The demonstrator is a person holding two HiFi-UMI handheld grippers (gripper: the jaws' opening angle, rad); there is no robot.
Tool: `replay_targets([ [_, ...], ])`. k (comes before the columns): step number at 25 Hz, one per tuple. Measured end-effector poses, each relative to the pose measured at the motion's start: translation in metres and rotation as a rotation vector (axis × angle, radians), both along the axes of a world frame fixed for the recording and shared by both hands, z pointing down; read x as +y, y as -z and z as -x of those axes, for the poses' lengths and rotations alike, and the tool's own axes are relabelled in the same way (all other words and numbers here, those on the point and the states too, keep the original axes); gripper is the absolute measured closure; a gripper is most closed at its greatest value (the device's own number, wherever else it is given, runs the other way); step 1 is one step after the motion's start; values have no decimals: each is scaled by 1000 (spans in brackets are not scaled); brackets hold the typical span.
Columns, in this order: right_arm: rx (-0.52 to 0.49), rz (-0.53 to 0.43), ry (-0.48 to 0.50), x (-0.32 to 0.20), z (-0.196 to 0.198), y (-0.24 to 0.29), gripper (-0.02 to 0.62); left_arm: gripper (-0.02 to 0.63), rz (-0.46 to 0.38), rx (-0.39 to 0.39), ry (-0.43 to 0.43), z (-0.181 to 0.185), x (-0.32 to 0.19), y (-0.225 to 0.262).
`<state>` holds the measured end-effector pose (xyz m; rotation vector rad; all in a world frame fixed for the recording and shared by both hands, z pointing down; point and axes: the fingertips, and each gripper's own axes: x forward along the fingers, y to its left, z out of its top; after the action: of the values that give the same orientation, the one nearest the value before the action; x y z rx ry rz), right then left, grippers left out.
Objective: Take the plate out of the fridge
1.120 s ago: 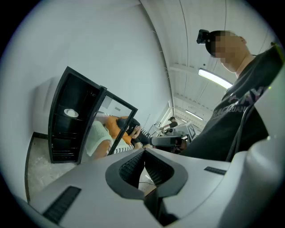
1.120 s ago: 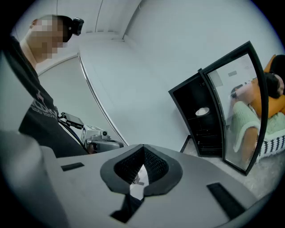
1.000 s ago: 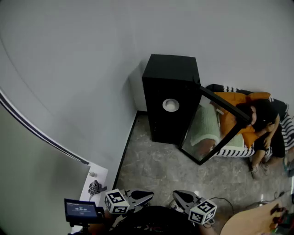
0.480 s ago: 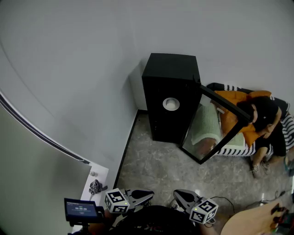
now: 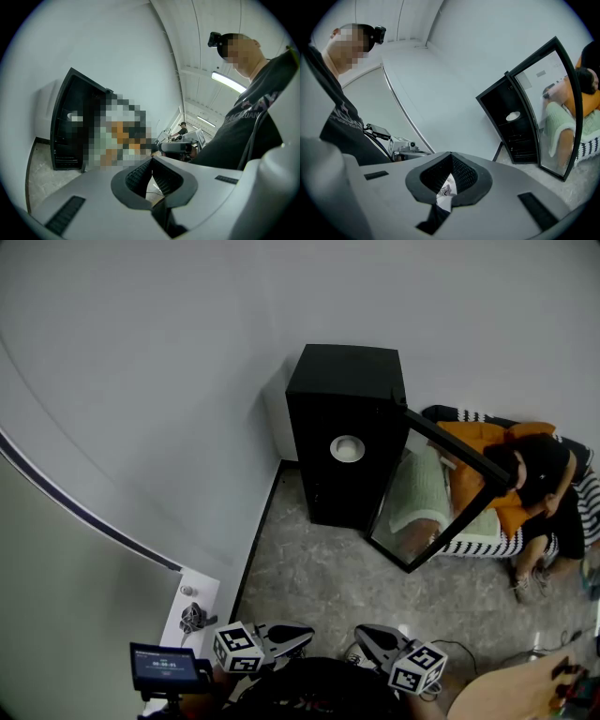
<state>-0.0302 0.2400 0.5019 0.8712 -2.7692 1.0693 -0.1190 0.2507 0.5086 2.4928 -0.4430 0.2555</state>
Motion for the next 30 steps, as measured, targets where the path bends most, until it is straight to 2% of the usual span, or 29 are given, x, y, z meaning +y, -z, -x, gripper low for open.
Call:
replay_targets([
  [11,-11,-10,48,-9,-46,4,598,601,-7,3,66,-47,-6,9],
  [18,-43,16,88,-7,-84,-14,598,600,16,-24,110,-86,-8,-6],
  [23,-65,43,78,-11,-95,-9,598,601,32,-38,112,-95,-14,2],
  [30,-80,32,49,-29,-109,-5,598,601,11,-51,94,-107,-38,7],
])
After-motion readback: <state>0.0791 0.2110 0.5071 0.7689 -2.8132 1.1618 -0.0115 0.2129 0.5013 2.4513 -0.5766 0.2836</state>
